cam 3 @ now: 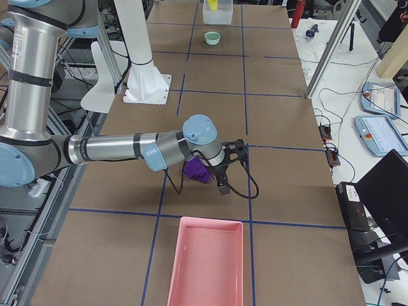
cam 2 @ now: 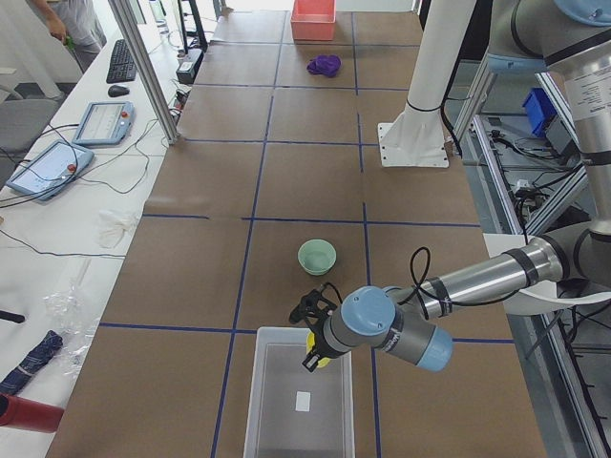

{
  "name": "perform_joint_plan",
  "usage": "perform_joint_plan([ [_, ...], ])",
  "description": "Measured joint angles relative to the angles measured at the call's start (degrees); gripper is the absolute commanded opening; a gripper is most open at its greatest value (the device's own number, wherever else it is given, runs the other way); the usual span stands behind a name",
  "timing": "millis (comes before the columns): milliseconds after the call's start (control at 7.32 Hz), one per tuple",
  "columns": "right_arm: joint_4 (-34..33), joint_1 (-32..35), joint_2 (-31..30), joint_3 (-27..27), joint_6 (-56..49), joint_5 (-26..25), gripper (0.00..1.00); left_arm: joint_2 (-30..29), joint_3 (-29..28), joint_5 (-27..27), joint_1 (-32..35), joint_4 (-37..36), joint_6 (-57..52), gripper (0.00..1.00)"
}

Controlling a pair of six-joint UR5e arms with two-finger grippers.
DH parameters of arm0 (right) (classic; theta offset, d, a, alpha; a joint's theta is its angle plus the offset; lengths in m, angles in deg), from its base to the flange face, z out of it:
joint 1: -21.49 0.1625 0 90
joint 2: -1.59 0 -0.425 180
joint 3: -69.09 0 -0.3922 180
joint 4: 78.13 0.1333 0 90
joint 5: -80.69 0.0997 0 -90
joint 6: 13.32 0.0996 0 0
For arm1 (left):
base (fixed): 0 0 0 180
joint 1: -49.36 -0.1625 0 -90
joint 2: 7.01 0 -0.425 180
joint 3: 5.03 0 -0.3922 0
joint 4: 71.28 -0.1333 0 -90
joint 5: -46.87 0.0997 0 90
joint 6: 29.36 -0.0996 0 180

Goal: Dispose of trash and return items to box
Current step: 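Carry the yellow cup back and drop it into the clear bin, then reach the right gripper forward to the purple cloth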

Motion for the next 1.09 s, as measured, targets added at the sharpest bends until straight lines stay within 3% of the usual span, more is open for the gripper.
perform_joint_plan([
  [410,0.05,-0.11,0.05,0.0,-0.01,0.01,1.0,-0.01,-2.83,-2.23,-2.01,1.86,0.04,0.03],
  [547,0.02,-0.18,0.07,0.01,-0.01,0.01,1.0,-0.03,-3.18,-2.74,-3.09,1.97,-0.05,0.33],
  [683,-0.01,-0.26,0.08,0.04,0.01,0.01,1.0,-0.05,-3.36,-3.01,-4.1,2.06,-0.13,0.49],
  [1093,-0.02,-0.61,0.2,0.06,0.19,0.01,1.0,-0.09,-3.38,-3.23,-5.28,2.22,0.08,0.52],
])
